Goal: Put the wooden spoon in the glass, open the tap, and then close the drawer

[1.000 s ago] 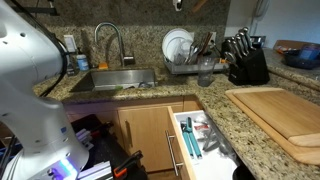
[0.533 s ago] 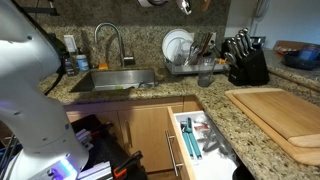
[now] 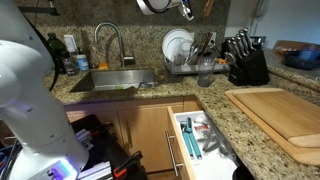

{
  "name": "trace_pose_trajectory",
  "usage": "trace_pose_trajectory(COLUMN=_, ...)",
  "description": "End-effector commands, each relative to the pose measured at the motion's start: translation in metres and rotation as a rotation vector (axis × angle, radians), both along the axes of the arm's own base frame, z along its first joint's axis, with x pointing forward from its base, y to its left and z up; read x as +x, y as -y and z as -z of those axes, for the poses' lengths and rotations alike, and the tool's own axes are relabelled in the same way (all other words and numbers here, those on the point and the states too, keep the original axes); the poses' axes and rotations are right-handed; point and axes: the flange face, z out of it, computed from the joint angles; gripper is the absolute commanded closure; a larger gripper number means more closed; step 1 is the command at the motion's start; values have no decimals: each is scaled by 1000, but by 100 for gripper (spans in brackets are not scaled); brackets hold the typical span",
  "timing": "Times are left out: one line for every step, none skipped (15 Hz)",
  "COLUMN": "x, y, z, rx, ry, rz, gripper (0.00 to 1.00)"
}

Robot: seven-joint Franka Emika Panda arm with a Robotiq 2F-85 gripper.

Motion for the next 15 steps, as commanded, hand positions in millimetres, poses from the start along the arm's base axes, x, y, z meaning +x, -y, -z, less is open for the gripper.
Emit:
trace_pose_trajectory(x=8, y=-9, z=17, rx=-58, ry=0, rz=-14, gripper=94)
trace_pose_trajectory(x=12, y=-14, z=28, rx=-84, ry=-12, rz=-31, gripper=94)
trace_pose_trajectory(x=13, y=-17, z=40, rx=-111, ry=-24, rz=-47, gripper=94)
trace_pose_trajectory(x=15, y=-22, z=48, rx=-131, ry=-32, rz=-63, gripper=94)
trace_pose_trajectory(x=15, y=-22, z=60, rx=-158, ry=-48, rz=-75, gripper=94)
trace_pose_trajectory(x=16, y=-23, z=69, rx=-180, ry=-55, rz=-83, gripper=94)
trace_pose_trajectory(x=14, y=-17, z=76, rx=-199, ry=-68, rz=-84, gripper=94)
trace_pose_trajectory(x=13, y=-13, z=84, rx=-214, ry=-78, rz=-82, gripper=94)
trace_pose_trajectory(x=18, y=-22, z=77, rx=-167, ry=-79, rz=-87, gripper=75)
trace_pose_trajectory(x=17, y=-18, z=83, rx=-179, ry=-87, rz=-84, gripper=75)
trace_pose_trajectory(x=17, y=-14, z=87, rx=-184, ry=-93, rz=-81, gripper=75)
trace_pose_trajectory(x=17, y=-13, z=87, rx=-186, ry=-94, rz=-80, gripper=94)
trace_pose_trajectory(x=19, y=-8, z=93, rx=-197, ry=-95, rz=-70, gripper=94)
trace_pose_trajectory(x=19, y=-4, z=99, rx=-196, ry=-104, rz=-61, gripper=94)
trace_pose_trajectory(x=19, y=3, z=107, rx=-197, ry=-116, rz=-47, gripper=94)
